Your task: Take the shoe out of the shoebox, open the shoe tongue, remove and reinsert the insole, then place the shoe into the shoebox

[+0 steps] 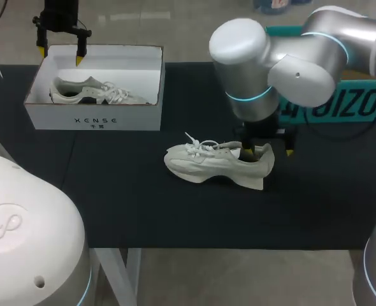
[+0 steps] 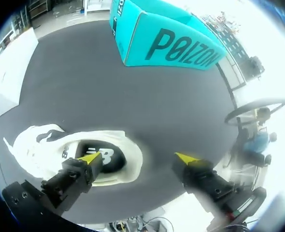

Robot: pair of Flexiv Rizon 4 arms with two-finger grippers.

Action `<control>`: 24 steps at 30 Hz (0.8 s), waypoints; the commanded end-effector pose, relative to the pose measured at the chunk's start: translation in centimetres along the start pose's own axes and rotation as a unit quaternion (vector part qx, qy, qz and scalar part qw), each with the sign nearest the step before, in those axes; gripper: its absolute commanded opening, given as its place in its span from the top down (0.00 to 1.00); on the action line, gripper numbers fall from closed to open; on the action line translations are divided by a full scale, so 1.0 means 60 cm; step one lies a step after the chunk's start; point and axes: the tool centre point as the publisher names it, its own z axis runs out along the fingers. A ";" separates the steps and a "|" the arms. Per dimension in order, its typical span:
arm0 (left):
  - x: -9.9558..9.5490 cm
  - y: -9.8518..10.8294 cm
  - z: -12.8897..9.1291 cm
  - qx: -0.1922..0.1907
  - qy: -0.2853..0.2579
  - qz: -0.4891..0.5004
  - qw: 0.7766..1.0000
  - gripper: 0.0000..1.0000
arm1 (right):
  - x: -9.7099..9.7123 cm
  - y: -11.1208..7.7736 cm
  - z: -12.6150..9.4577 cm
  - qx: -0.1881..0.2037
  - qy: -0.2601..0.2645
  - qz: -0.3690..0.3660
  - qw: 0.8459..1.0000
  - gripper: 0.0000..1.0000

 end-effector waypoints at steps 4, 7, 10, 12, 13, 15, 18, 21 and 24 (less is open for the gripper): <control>0.001 0.002 -0.001 0.001 0.000 0.000 1.000 0.00 | -0.075 -0.009 -0.084 -0.023 0.147 -0.116 0.982 0.00; 0.001 0.002 -0.001 0.001 0.000 0.000 1.000 0.00 | -0.098 -0.004 -0.106 -0.048 0.213 -0.193 0.957 0.00; 0.001 0.002 -0.001 0.001 0.000 0.000 1.000 0.00 | -0.130 -0.003 -0.127 -0.114 0.302 -0.378 0.868 0.00; 0.001 0.002 -0.001 0.001 0.000 0.000 1.000 0.00 | -0.146 -0.005 -0.128 -0.143 0.301 -0.452 0.828 0.00; 0.001 0.002 -0.001 0.001 0.000 0.000 1.000 0.00 | -0.146 -0.005 -0.128 -0.143 0.301 -0.452 0.828 0.00; 0.001 0.002 -0.001 0.001 0.000 0.000 1.000 0.00 | -0.146 -0.005 -0.128 -0.143 0.301 -0.452 0.828 0.00; 0.001 0.002 -0.001 0.001 0.000 0.000 1.000 0.00 | -0.146 -0.005 -0.128 -0.143 0.301 -0.452 0.828 0.00; 0.001 0.002 -0.001 0.001 0.000 0.000 1.000 0.00 | -0.146 -0.005 -0.128 -0.143 0.301 -0.452 0.828 0.00; 0.001 0.002 -0.001 0.001 0.000 0.000 1.000 0.00 | -0.146 -0.005 -0.128 -0.143 0.301 -0.452 0.828 0.00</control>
